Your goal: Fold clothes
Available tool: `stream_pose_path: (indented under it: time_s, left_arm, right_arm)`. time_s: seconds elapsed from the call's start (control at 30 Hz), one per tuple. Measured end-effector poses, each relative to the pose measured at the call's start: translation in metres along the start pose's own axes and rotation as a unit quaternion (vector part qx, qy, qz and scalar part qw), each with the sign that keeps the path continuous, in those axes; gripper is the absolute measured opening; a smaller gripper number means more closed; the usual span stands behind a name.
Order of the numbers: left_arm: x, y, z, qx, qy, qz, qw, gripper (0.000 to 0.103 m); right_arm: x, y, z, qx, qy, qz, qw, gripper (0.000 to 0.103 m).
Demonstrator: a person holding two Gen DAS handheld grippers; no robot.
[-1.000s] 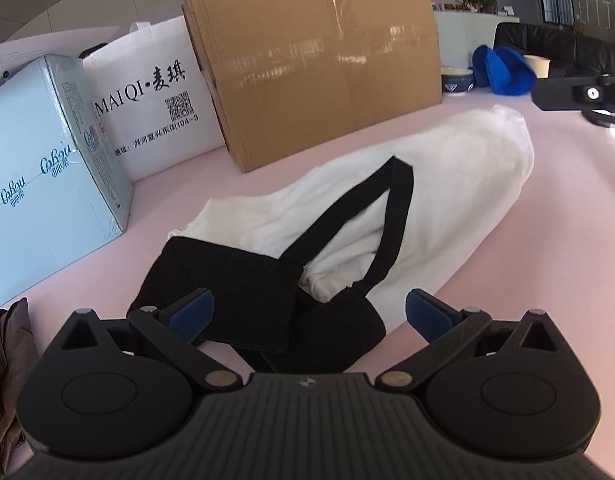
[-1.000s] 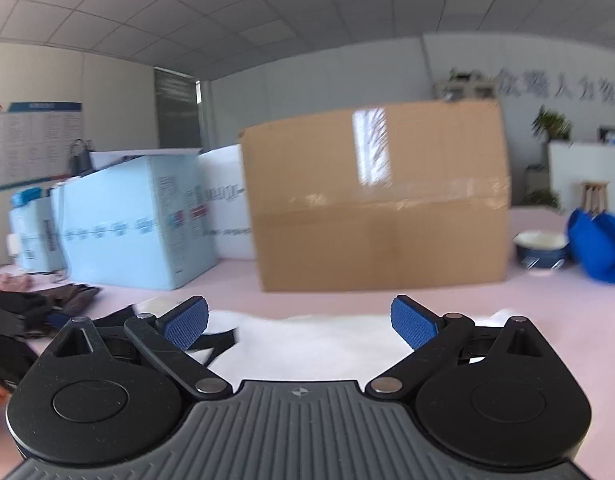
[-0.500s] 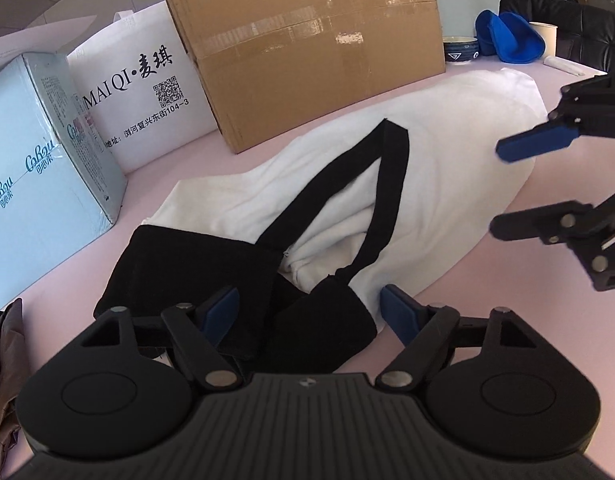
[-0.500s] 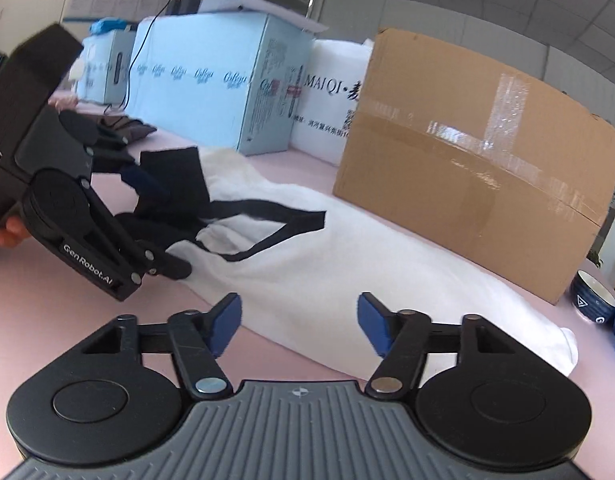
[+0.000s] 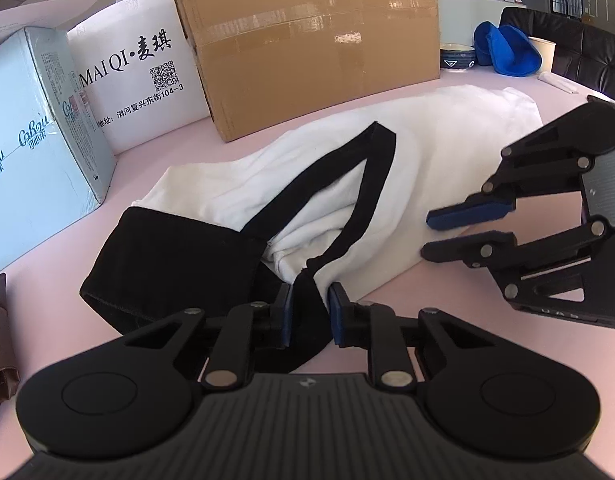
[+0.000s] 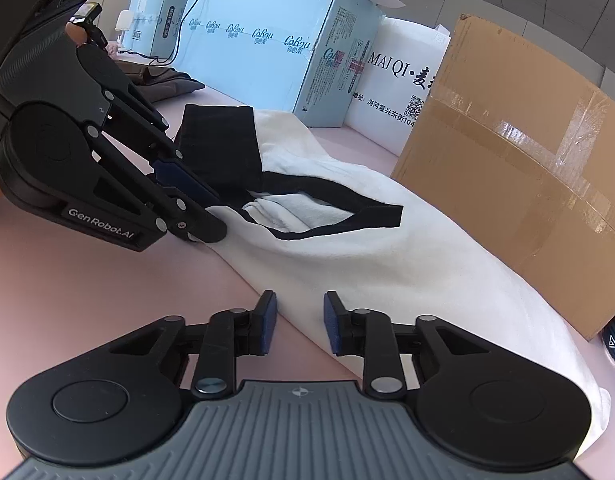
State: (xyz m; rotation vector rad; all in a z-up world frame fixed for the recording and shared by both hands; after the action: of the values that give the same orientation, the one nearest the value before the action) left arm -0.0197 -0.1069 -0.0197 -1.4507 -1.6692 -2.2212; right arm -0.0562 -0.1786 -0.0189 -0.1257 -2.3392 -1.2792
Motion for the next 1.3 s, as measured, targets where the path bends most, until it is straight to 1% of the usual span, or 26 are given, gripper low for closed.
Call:
stream_pose_path:
  time_s: [0.07,0.17,0.3,0.4,0.5,0.63,0.73,0.87,0.97,1.07,1.1,1.13,1.17,1.23,1.27,1.3]
  left_arm:
    - [0.001,0.0,0.001,0.005,-0.003,0.0,1.0,0.014]
    - [0.002,0.001,-0.001,0.007,-0.004,-0.001,1.0,0.013]
    - [0.008,0.001,0.002,0.017,-0.008,-0.004,0.9998,0.012]
    - [0.018,-0.002,0.004,0.032,-0.013,-0.004,0.9994,0.012]
    - [0.038,-0.006,0.006,0.038,-0.014,-0.008,0.9992,0.012]
    - [0.07,-0.012,0.012,0.033,-0.016,-0.018,0.9992,0.012]
    - [0.088,-0.023,0.018,0.031,-0.014,-0.005,0.9994,0.012]
    - [0.108,-0.045,0.024,0.023,0.001,0.011,0.9997,0.012]
    - [0.119,-0.063,0.026,0.027,0.005,0.02,0.9994,0.012]
    - [0.124,-0.082,0.026,0.031,0.003,0.031,0.999,0.012]
    - [0.124,-0.088,0.025,0.031,0.001,0.035,0.9989,0.012]
    - [0.124,-0.092,0.024,0.031,0.0,0.037,0.9988,0.012]
    - [0.124,-0.095,0.023,0.029,0.001,0.038,0.9989,0.012]
    - [0.123,-0.096,0.023,0.022,0.006,0.037,0.9991,0.013]
    - [0.122,-0.096,0.022,0.021,0.007,0.036,0.9991,0.013]
    - [0.12,-0.096,0.022,0.021,0.008,0.035,0.9991,0.013]
  right_arm:
    - [0.0,0.0,-0.001,-0.004,0.001,0.002,1.0,0.004]
    - [0.002,0.002,-0.003,-0.014,-0.004,0.001,1.0,0.002]
    - [0.011,0.01,-0.006,-0.032,-0.01,-0.01,0.999,0.002]
    - [0.021,0.016,-0.006,-0.044,-0.007,-0.013,0.999,0.001]
    - [0.04,0.026,-0.003,-0.064,0.013,-0.017,0.998,0.001]
    - [0.066,0.044,0.011,-0.069,0.041,-0.032,0.996,0.001]
    - [0.082,0.055,0.029,-0.062,0.068,-0.039,0.995,0.001]
    - [0.102,0.065,0.062,-0.044,0.098,-0.05,0.993,0.001]
    - [0.107,0.065,0.084,-0.042,0.132,-0.036,0.99,0.001]
    - [0.109,0.058,0.105,-0.018,0.151,-0.025,0.988,0.001]
    - [0.109,0.056,0.11,-0.007,0.152,-0.023,0.988,0.001]
    - [0.11,0.051,0.119,0.021,0.15,-0.022,0.988,0.001]
    - [0.109,0.051,0.12,0.045,0.139,-0.027,0.989,0.001]
    - [0.107,0.063,0.103,0.046,0.122,-0.036,0.991,0.002]
    - [0.106,0.07,0.094,0.046,0.114,-0.041,0.992,0.004]
    - [0.104,0.079,0.077,0.039,0.102,-0.047,0.993,0.006]
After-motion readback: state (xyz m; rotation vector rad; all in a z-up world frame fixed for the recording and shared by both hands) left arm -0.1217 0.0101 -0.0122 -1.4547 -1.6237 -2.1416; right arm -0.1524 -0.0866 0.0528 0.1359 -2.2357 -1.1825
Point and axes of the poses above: each gripper's, at about its wrist camera, not at the fingertips, and x roughly against the way its jaws point, z to its left, y to its top, the point moved 10 cm from there along -x, roughly the way its jaws point, and after that the axes turned 15 degrees about -y, right-handed, at the moved point
